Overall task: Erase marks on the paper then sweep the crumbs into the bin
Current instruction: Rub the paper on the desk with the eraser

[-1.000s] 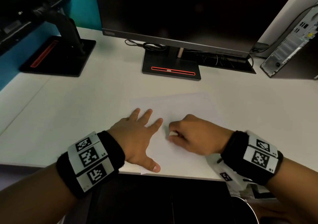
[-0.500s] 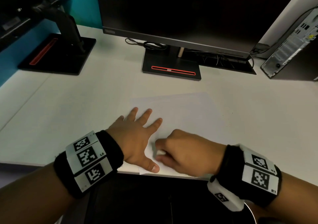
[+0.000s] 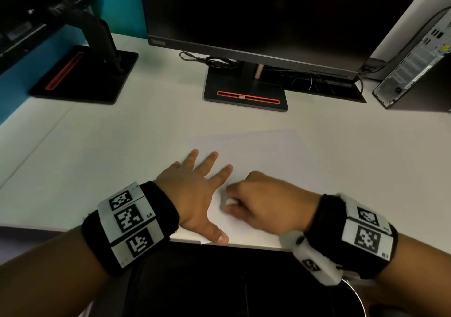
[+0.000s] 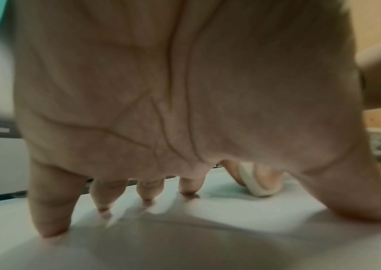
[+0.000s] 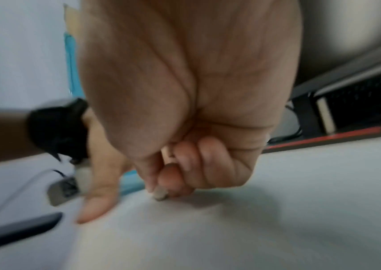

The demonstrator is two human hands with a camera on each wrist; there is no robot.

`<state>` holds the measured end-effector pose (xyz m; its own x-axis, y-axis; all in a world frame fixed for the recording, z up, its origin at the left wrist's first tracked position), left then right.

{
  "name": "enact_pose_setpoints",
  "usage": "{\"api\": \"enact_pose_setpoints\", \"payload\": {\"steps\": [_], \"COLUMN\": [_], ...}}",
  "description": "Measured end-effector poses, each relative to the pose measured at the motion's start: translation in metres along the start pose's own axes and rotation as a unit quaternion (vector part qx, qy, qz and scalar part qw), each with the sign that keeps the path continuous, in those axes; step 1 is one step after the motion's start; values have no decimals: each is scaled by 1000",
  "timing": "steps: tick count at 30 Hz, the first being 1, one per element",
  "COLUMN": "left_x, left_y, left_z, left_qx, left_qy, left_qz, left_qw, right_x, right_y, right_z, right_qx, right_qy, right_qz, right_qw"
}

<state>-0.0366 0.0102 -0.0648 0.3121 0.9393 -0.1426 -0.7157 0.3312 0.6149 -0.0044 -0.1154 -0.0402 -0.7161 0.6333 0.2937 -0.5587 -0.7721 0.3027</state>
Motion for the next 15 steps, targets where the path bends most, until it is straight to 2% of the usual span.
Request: {"api": "enact_pose_setpoints", "payload": {"steps": [4,8,10,12,15], "left_x": [0,0,0,-1,-2], "left_y": [-2,-1,0,0,-1], "left_z": [0,-1,0,0,1], "left_qx": [-4,-12,-14,-15,-18], "left_qy": [-2,-10,-16,-19,-22], "left_qz": [5,-1,0,4,9], "left_qw": [1000,1000,1000,1000,1000], "right_x": [-19,16,18,7,-12], "right_y": [-7,5,4,-1,-8], "right_z": [6,-12,-11,-4,4], "right_qx": [-45,-16,0,4,-39], "right_qy": [7,-4,-22,-22,-23], "right_qz": [-61,-11,0,-12,-54], "right_qw": [997,1000,1000,1000,998]}}
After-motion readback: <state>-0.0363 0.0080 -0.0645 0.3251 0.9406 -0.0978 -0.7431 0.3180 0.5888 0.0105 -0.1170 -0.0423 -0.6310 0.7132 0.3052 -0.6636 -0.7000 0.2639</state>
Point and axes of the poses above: each hand's wrist, its own y-axis away from the middle knuckle, its own z-axis out of the back of the hand, x = y × z, the point moved 5 cm from there along -y, towards the middle knuckle, and after that the axes turned 12 degrees about -z, right-handed, at the moved point
